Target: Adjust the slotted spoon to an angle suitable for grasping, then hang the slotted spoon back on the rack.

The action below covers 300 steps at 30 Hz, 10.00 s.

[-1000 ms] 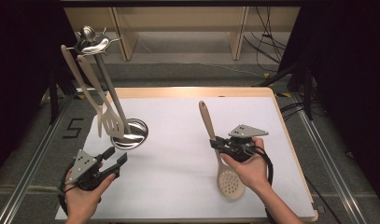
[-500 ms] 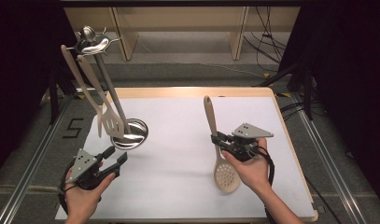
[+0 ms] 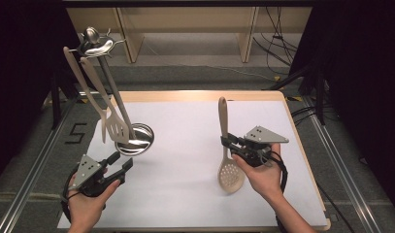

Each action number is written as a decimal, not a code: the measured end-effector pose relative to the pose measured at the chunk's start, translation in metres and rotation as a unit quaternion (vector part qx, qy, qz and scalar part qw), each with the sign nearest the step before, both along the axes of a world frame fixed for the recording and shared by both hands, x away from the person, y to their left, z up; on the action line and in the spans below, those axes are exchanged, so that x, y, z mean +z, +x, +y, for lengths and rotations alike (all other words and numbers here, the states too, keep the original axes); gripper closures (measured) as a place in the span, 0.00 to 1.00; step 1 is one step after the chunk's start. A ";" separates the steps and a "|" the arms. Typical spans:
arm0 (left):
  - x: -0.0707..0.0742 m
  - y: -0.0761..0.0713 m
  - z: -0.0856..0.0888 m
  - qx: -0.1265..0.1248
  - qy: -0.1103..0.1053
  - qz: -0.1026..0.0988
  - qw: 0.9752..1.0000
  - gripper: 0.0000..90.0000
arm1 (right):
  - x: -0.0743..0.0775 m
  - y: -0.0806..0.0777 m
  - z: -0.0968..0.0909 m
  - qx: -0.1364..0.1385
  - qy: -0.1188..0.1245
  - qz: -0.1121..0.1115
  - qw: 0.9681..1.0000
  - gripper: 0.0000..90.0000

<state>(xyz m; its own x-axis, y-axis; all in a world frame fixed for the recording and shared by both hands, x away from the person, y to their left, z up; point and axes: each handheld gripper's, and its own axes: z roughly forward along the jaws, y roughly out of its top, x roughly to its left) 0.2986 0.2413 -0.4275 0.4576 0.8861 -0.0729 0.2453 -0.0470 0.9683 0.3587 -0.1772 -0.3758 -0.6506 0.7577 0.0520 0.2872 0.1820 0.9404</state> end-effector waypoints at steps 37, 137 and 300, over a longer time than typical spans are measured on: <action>0.061 0.024 -0.055 -0.078 -0.006 -0.055 0.995 0.49 | 0.010 -0.008 0.021 0.016 -0.005 -0.003 1.000 0.86; 0.124 0.061 -0.066 -0.080 -0.025 -0.077 0.994 0.83 | -0.036 -0.021 -0.031 -0.042 -0.029 0.027 0.998 0.61; 0.173 0.107 -0.006 0.006 -0.049 -0.041 0.998 0.82 | -0.040 -0.018 -0.042 -0.045 -0.013 0.056 0.997 0.59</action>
<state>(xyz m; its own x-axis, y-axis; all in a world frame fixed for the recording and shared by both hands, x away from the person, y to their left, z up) 0.4059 0.2350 -0.2546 0.4555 0.8819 -0.1219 0.1646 0.0512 0.9850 0.3409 -0.2194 -0.4160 -0.5704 0.8152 0.1004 0.4061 0.1737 0.8972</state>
